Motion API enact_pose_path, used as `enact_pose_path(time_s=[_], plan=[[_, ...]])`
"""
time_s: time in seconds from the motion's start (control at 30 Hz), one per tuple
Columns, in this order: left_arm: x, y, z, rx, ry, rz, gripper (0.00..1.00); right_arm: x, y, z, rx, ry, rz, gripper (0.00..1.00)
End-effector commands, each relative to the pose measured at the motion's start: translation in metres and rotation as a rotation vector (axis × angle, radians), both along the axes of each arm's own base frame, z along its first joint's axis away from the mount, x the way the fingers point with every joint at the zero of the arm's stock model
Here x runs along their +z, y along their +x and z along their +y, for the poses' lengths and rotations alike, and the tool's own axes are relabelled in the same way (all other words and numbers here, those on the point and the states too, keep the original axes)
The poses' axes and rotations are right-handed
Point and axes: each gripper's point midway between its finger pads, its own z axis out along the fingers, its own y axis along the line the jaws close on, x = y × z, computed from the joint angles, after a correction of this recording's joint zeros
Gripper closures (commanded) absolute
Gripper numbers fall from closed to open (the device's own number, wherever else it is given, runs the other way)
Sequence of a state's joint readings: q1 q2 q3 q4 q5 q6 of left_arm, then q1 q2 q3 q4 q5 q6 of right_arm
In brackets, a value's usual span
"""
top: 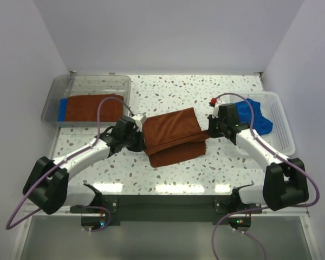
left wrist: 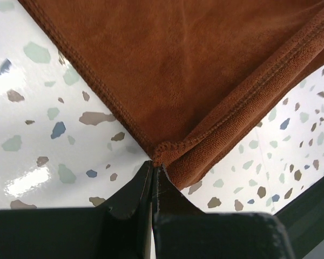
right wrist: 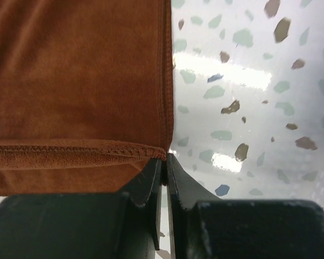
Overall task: Fold and stack the towels
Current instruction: Fold the towel
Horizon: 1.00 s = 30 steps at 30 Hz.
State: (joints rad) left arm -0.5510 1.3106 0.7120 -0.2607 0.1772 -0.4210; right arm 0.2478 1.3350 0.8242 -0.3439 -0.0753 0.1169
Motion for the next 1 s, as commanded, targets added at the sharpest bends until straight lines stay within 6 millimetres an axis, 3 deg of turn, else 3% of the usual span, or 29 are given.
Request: enact_pose_path(time_s=[0.0, 0.13, 0.37, 0.47, 0.5, 0.57, 0.7, 0.73, 0.8, 0.97], plan=[[0.026, 0.007, 0.011, 0.051, 0.041, -0.055, 1.0, 0.064, 0.037, -0.019, -0.085, -0.034, -0.223, 0.93], [0.03, -0.001, 0.004, 0.017, 0.04, -0.072, 1.0, 0.07, 0.036, -0.02, -0.087, -0.031, -0.254, 0.92], [-0.02, -0.04, 0.004, -0.036, 0.09, 0.023, 0.97, 0.016, -0.001, -0.023, -0.108, -0.02, -0.105, 0.92], [-0.031, -0.051, 0.006, -0.044, 0.106, 0.052, 0.87, 0.003, -0.016, -0.023, -0.113, -0.016, -0.042, 0.89], [-0.031, -0.052, 0.006, -0.046, 0.106, 0.054, 0.77, 0.002, -0.021, -0.021, -0.102, -0.004, -0.026, 0.88], [-0.028, -0.055, 0.006, -0.051, 0.107, 0.054, 0.68, -0.001, -0.032, -0.021, -0.096, -0.003, 0.011, 0.82], [0.0, -0.053, 0.004, -0.044, 0.06, 0.008, 0.37, 0.018, -0.045, -0.009, -0.062, 0.072, -0.009, 0.69], [0.005, -0.053, 0.003, -0.036, 0.049, 0.0, 0.33, 0.028, -0.045, -0.007, -0.055, 0.089, -0.037, 0.6], [0.024, -0.05, 0.002, -0.01, 0.012, -0.034, 0.25, 0.04, -0.044, -0.005, -0.041, 0.095, -0.066, 0.57], [0.048, -0.026, 0.003, 0.108, -0.01, -0.11, 0.21, 0.062, -0.025, -0.002, 0.0, 0.086, -0.147, 0.55]])
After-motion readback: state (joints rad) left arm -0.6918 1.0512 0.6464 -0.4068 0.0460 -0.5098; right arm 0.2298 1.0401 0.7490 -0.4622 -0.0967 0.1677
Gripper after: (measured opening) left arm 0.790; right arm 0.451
